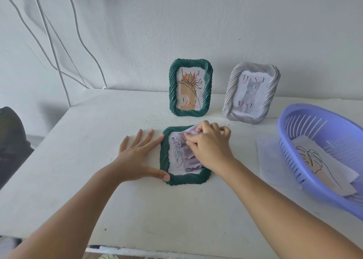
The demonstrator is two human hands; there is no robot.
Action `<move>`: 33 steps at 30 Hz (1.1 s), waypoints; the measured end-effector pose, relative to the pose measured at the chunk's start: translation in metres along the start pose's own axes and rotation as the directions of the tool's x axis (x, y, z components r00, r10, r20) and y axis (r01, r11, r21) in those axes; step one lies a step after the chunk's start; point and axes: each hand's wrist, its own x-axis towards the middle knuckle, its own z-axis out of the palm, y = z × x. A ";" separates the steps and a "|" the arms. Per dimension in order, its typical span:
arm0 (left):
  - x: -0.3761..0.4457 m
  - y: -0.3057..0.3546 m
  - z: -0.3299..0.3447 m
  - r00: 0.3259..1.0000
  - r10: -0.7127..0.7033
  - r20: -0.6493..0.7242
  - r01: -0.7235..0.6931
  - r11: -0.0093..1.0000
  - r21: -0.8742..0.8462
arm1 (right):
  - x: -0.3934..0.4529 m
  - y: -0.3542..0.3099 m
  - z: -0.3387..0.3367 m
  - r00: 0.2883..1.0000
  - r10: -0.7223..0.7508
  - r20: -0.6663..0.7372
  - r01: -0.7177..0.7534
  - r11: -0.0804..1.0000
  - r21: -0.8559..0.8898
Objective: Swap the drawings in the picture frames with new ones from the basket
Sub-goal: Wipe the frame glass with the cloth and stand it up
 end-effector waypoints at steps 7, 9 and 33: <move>0.000 -0.001 0.001 1.000 -0.002 -0.012 0.002 1.000 0.012 | -0.009 0.004 0.003 0.987 -0.152 0.053 0.148 0.986 0.072; 0.001 -0.001 0.002 1.000 0.001 -0.014 -0.001 1.000 0.010 | -0.007 0.016 -0.001 0.988 -0.146 0.048 0.144 0.988 0.058; 0.001 -0.001 0.002 1.000 0.000 -0.016 0.000 1.000 0.013 | 0.001 0.018 0.000 0.962 -0.244 0.124 0.225 0.963 0.149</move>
